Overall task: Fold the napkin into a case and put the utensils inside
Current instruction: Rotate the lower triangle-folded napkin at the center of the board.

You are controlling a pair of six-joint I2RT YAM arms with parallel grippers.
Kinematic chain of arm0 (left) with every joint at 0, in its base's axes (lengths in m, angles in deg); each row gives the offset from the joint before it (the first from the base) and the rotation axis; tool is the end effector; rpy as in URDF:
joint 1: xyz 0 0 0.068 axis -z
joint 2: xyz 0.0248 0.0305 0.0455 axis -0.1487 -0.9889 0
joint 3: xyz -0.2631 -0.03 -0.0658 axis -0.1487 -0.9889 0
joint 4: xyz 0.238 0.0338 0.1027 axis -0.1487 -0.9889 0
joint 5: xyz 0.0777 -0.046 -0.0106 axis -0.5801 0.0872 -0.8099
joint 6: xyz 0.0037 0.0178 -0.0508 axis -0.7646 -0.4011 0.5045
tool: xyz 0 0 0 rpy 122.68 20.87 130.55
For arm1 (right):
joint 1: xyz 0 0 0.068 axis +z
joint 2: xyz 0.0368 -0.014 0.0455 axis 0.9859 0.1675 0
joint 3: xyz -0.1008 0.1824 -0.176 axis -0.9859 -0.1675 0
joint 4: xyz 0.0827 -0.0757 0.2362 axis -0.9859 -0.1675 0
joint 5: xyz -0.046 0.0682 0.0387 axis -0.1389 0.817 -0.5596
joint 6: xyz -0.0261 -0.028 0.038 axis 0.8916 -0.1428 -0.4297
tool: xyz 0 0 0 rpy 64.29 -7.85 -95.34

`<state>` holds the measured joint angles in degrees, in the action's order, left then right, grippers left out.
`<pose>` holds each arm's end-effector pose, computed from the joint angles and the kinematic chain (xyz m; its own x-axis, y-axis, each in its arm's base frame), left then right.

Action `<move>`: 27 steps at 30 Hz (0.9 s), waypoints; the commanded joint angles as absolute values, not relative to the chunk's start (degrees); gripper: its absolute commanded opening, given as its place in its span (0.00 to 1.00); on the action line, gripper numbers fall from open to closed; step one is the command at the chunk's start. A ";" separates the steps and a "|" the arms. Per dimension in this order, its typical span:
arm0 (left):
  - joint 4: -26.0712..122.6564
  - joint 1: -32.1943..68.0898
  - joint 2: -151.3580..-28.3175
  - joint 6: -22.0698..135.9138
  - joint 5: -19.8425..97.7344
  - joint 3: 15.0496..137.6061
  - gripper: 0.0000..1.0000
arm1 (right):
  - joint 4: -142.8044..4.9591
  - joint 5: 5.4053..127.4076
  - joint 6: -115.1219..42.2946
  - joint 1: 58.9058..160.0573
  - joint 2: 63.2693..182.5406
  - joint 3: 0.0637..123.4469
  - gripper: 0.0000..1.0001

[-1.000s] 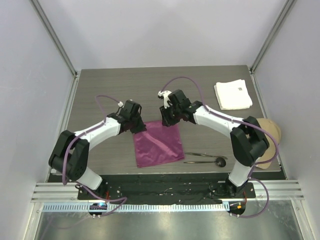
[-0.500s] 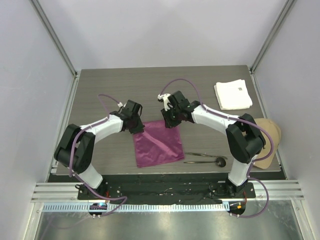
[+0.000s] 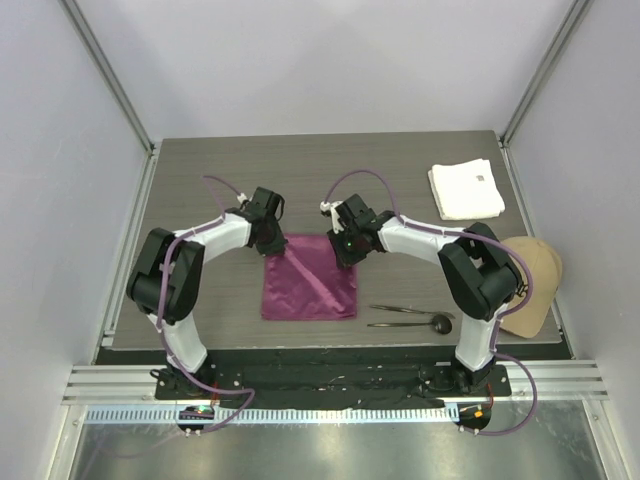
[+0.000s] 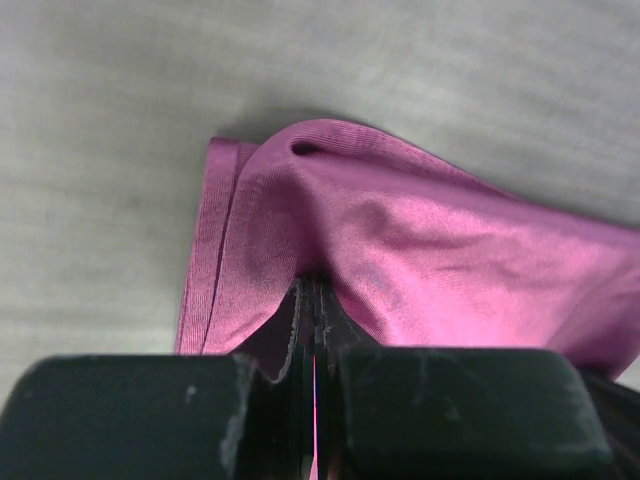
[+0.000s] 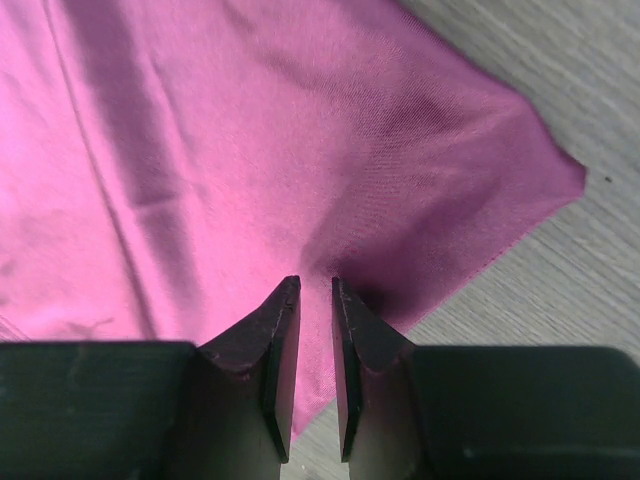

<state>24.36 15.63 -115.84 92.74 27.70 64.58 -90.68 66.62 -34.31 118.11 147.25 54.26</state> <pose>0.3168 -0.1403 0.1595 -0.8344 -0.4310 -0.3434 -0.3350 0.8915 -0.3049 0.2948 0.2345 0.1729 -0.7342 -0.4656 -0.4941 -0.6028 0.7819 0.1590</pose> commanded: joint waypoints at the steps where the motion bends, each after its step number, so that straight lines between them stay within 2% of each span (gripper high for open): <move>1: 22.29 14.56 -120.59 86.41 25.94 70.15 0.00 | -87.23 63.78 -39.34 118.94 148.43 52.22 0.24; 7: 17.64 13.77 -131.75 79.54 26.99 85.06 0.00 | -82.05 57.03 -53.29 123.41 147.12 46.25 0.24; 14: 18.42 13.42 -140.90 72.33 33.31 99.07 0.01 | -63.60 62.89 -74.03 127.02 143.52 34.83 0.24; 17: 16.50 13.33 -140.39 68.29 33.85 103.37 0.03 | -56.91 63.95 -75.48 127.46 140.18 33.41 0.26; 19: 15.61 13.16 -136.63 65.65 34.46 103.65 0.08 | -58.47 64.21 -72.86 127.29 138.25 35.85 0.30; 23: 16.82 12.81 -126.34 65.03 35.86 94.91 0.27 | -66.98 62.72 -60.66 126.59 136.75 41.66 0.39; 27: 17.88 12.54 -116.75 69.23 39.89 84.36 0.31 | -71.66 61.14 -54.31 124.40 137.88 45.44 0.47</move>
<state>17.13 13.19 -128.75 67.63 35.09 91.86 -67.57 62.99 -62.85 126.51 140.30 40.93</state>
